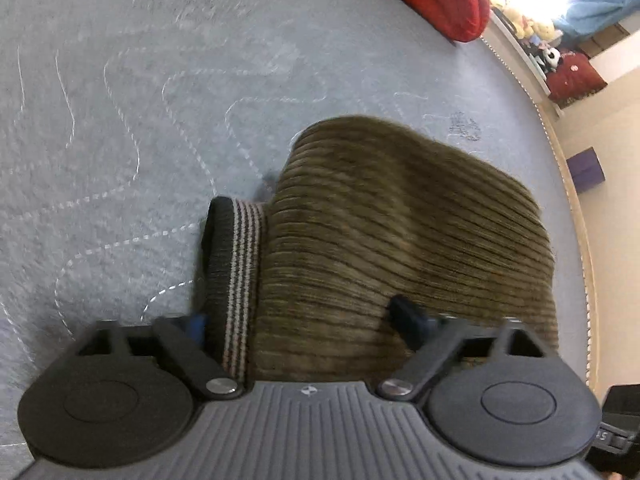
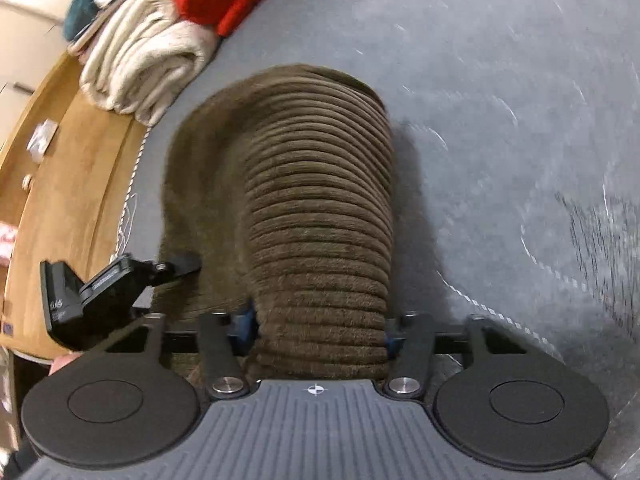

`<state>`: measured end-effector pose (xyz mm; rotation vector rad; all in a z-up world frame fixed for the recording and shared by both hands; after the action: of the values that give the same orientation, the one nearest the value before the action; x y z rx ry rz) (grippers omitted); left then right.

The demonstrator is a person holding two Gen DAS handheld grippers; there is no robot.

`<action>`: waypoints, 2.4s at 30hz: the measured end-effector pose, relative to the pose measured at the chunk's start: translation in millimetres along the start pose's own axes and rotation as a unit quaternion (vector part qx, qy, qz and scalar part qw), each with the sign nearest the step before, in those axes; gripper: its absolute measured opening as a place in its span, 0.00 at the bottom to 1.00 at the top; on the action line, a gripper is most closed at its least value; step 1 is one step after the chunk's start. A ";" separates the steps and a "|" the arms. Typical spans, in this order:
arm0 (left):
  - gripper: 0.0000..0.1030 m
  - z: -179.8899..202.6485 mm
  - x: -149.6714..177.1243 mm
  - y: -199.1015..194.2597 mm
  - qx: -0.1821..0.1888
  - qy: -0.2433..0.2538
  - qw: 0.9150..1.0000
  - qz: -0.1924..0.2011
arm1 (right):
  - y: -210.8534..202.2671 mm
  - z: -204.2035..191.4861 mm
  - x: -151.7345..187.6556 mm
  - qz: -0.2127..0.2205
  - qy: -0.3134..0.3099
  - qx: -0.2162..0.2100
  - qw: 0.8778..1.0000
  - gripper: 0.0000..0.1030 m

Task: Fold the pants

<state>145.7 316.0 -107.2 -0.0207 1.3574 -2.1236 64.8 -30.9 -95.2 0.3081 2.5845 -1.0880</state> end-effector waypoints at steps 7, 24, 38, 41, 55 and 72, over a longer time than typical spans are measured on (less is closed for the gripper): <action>0.45 51.5 6.2 -20.0 0.064 0.019 0.998 0.020 | -56.4 -15.2 -23.5 0.068 -0.034 0.011 0.997 0.37; 0.67 219.5 27.2 38.1 -0.009 0.129 0.985 0.116 | -181.7 125.6 -128.1 0.094 -0.036 0.159 0.982 0.55; 0.45 276.2 73.0 47.4 0.162 0.253 0.953 0.031 | -141.9 150.9 -79.5 -0.074 -0.209 0.261 0.940 0.37; 0.45 289.3 104.9 82.6 0.060 0.349 0.935 -0.032 | -145.0 142.4 -83.3 -0.064 -0.215 0.253 0.941 0.38; 0.49 266.7 112.7 40.9 0.020 0.355 0.934 0.038 | -145.0 160.5 -203.2 0.166 -0.100 0.230 0.954 0.39; 0.81 274.5 118.4 0.5 -0.008 0.331 0.935 0.127 | -124.2 172.4 -210.0 0.117 -0.092 0.291 0.945 0.45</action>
<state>139.1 32.3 -13.1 0.8888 1.6291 -1.9645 255.5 -256.2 -49.7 0.5964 1.9533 -1.6760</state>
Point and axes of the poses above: each gripper's, at about its wrist camera, not at the fingertips, and y roughly the way its jaws point, z to its right, x to its underside, the point moved 3 cm from there along y, roughly the way its jaws point, and after that the axes turned 2 degrees about -y, right-handed, at the moved point
